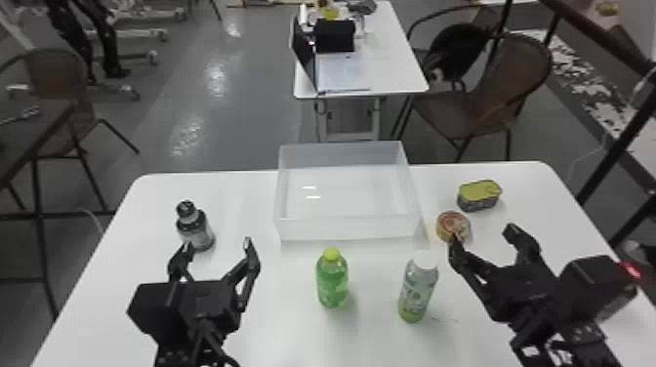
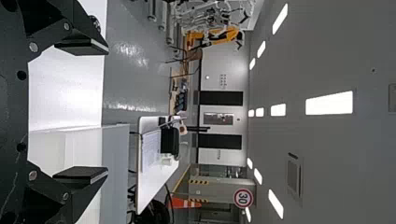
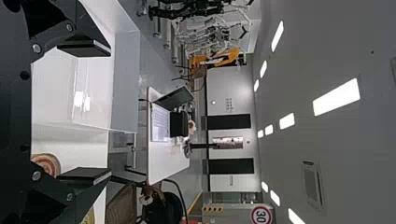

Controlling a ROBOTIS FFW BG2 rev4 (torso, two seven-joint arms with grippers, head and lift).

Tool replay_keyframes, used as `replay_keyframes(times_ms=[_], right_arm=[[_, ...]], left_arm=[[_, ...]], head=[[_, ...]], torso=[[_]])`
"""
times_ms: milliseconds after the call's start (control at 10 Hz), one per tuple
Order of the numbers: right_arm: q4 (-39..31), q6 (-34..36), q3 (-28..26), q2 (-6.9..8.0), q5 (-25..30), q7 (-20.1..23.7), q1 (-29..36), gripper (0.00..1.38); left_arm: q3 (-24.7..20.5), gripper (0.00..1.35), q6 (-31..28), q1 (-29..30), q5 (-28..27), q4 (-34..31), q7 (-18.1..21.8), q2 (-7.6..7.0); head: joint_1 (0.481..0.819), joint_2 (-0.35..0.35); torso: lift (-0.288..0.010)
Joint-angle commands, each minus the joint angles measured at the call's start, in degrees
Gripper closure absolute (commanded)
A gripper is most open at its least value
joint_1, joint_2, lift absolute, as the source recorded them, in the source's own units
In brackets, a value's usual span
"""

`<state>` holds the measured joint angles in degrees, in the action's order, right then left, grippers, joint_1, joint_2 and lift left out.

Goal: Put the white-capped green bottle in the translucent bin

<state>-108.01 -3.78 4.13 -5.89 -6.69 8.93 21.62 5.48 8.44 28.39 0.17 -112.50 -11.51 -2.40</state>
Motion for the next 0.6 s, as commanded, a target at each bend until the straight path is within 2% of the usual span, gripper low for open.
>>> replay_keyframes(times_ms=[0,500], right_arm=[[-0.1,0.0,0.0,-0.09,-0.2,0.0,0.0,0.36],[0.3,-1.0,0.0,-0.35,-0.3,0.1,0.0,0.36]], left_arm=[[0.1,0.36,0.2,0.1,0.0,0.0,0.0,0.02],[0.0,0.36,0.4,-0.1,0.0,0.0,0.0,-0.06]], head=[[0.695,0.062],[0.695,0.062]], torso=[[-0.019],[-0.019]])
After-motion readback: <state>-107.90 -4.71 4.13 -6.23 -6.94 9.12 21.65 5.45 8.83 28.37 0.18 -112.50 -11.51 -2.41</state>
